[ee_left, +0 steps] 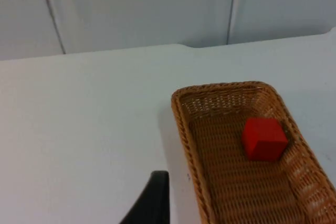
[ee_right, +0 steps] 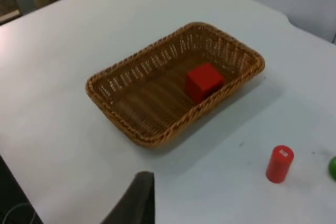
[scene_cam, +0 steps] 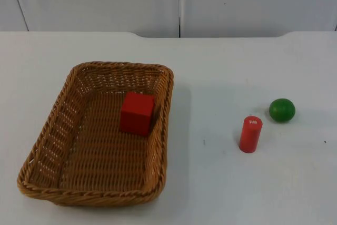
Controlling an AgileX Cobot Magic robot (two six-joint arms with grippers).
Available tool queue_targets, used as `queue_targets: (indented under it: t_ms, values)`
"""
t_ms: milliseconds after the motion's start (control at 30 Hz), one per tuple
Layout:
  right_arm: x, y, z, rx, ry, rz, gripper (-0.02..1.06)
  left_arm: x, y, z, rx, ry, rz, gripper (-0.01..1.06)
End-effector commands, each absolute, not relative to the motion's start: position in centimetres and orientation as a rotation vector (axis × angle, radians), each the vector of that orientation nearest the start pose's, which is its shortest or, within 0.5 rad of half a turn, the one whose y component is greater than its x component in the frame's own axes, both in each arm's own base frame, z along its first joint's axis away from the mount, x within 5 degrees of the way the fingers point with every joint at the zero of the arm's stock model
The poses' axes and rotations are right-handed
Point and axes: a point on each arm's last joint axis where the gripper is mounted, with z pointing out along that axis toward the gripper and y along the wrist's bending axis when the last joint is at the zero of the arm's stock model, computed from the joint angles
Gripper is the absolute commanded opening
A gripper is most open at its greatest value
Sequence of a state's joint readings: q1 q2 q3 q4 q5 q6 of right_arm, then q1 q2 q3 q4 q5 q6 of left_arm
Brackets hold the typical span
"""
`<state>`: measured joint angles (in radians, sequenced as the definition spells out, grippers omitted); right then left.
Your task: Pick up the basket with the left hand and place the object to the left of the red cylinder into the basket with the right hand.
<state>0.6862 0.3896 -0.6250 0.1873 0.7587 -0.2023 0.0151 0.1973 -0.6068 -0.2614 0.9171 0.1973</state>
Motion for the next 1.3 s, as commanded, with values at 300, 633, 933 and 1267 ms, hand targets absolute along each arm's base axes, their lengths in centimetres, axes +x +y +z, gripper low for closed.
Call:
queue_targets:
  t_ms: [300,633,933,1267]
  values:
    - [0.5,2.0,32.2,-0.821,1.807,0.53,1.05,0.7,-1.3,29.1,0.069,1.975,-0.14,0.93]
    - [-1.6,-0.8,30.9,-0.717,1.847,0.471,1.05,-0.3,-1.2,29.1,0.074,1.916,-0.117,0.93]
    - [-1.7,-0.8,30.1,-0.74,1.864,0.459,1.05,-0.3,-0.8,29.1,0.008,1.92,-0.103,0.93]
    - [-0.9,-0.2,28.3,-0.762,1.916,0.444,1.05,-0.3,-0.7,29.0,-0.013,1.926,-0.1,0.93]
